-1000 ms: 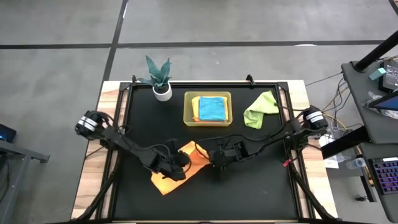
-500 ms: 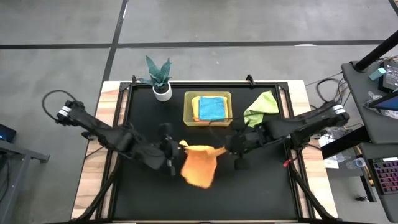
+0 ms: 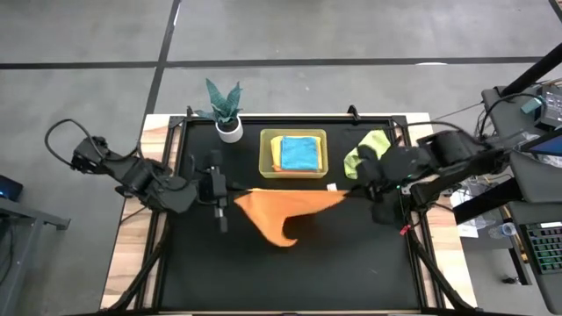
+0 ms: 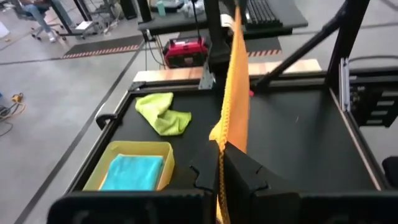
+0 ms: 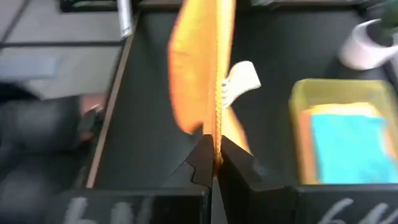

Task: Fold microfiber towels
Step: Fold the yellow towel on the table

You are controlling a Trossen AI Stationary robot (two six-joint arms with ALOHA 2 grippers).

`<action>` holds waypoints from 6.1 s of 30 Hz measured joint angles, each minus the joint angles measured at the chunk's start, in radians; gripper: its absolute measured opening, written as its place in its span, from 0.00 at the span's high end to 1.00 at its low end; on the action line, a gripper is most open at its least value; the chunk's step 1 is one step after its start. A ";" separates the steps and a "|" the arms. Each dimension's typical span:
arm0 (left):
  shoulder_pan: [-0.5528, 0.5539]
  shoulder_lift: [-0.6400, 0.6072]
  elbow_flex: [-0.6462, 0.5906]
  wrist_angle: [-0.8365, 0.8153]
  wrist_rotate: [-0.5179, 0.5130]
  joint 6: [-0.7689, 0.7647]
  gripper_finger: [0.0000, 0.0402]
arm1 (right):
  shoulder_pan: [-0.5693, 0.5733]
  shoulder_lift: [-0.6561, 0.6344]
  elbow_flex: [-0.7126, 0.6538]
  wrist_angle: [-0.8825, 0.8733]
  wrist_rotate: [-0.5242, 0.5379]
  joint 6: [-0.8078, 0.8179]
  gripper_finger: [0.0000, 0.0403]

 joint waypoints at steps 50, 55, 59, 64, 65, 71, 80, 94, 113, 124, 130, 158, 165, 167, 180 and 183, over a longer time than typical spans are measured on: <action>0.075 0.150 0.005 -0.103 -0.059 -0.181 1.00 | 0.014 0.053 -0.829 1.079 0.164 -0.097 0.80; 0.075 0.146 0.005 -0.102 -0.058 -0.181 1.00 | -0.069 0.052 -0.956 1.361 0.161 -0.183 0.60; 0.075 0.146 0.005 -0.102 -0.057 -0.180 1.00 | -0.158 0.076 -1.018 1.513 0.114 -0.234 0.47; 0.075 0.146 0.004 -0.099 -0.056 -0.171 1.00 | -0.246 0.209 -1.038 1.735 -0.082 -0.244 0.38; 0.075 0.146 0.004 -0.095 -0.056 -0.161 1.00 | -0.256 0.247 -1.030 1.769 -0.095 -0.249 0.37; 0.075 0.146 0.004 -0.086 -0.055 -0.154 1.00 | -0.296 0.441 -0.949 1.832 -0.122 -0.296 0.35; 0.075 0.146 0.004 -0.093 -0.051 -0.153 1.00 | -0.297 0.495 -0.879 1.786 -0.257 -0.323 0.54; 0.075 0.146 -0.004 -0.098 0.022 -0.164 1.00 | -0.227 0.284 -0.881 1.496 -0.305 -0.348 0.98; 0.165 0.066 -0.003 -0.283 0.178 -0.081 1.00 | -0.113 -0.086 -0.361 0.504 0.275 -0.497 0.98; 0.134 0.041 -0.017 -0.204 0.378 0.021 1.00 | -0.016 -0.080 -0.297 0.320 0.203 -0.354 0.98; 0.072 0.104 -0.042 -0.099 0.500 0.016 1.00 | 0.132 -0.045 -0.355 0.305 0.178 -0.215 0.98; -0.062 0.629 -0.042 0.170 0.683 -0.239 1.00 | 0.382 0.290 -0.541 0.534 0.015 0.223 0.98; -0.057 0.630 -0.067 0.150 0.602 -0.240 1.00 | 0.310 0.268 -0.717 0.561 0.155 0.275 0.98; -0.046 0.630 -0.080 0.111 0.548 -0.241 1.00 | 0.281 0.268 -0.758 0.580 0.208 0.269 0.98; 0.092 0.619 -0.191 0.002 0.454 -0.189 1.00 | 0.109 0.269 -0.804 0.577 0.305 0.125 0.98; 0.121 0.617 -0.191 -0.026 0.435 -0.167 1.00 | 0.076 0.269 -0.807 0.576 0.306 0.102 0.98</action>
